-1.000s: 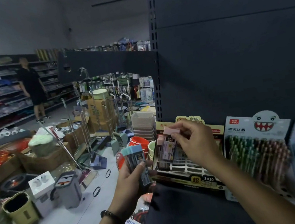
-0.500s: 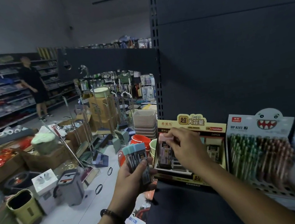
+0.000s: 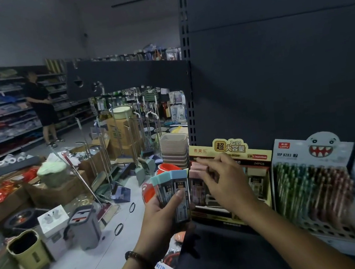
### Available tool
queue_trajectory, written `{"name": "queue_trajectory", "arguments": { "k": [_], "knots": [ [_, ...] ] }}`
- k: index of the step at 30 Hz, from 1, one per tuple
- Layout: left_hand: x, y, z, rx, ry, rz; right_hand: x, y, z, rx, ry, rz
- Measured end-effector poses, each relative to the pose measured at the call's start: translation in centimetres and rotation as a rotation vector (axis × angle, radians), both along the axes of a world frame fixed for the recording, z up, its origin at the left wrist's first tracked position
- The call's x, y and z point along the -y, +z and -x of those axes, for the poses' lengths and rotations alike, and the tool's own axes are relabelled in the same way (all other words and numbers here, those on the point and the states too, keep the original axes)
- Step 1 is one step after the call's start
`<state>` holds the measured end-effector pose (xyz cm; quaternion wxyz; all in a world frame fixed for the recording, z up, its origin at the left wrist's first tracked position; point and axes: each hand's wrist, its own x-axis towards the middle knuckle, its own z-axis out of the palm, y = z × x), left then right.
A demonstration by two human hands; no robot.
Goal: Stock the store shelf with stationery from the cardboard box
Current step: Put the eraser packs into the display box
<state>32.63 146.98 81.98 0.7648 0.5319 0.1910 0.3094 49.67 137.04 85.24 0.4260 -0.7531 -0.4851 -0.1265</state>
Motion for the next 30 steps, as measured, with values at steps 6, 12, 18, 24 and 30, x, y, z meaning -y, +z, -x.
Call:
{"name": "queue_trajectory", "arguments": {
  "k": [6,12,18,24,30],
  "knots": [
    [1.6,0.9,-1.7,0.029,-0.038,-0.026,3.3,2.7,-0.7,-0.222,0.151,-0.006],
    [3.0,1.7,-3.6,0.015,-0.148,-0.117,4.8,3.2,-1.7,-0.33,0.208,0.032],
    [3.6,0.6,-4.4,0.032,-0.106,-0.063,5.9,3.9,-3.0,-0.326,0.062,-0.074],
    [4.3,-1.3,-4.3,0.041,0.165,-0.129,5.3,3.5,-3.8,-0.207,-0.11,-0.124],
    [3.7,-2.9,-4.3,-0.002,0.224,-0.225,4.0,1.8,-3.7,-0.129,-0.102,-0.071]
  ]
}}
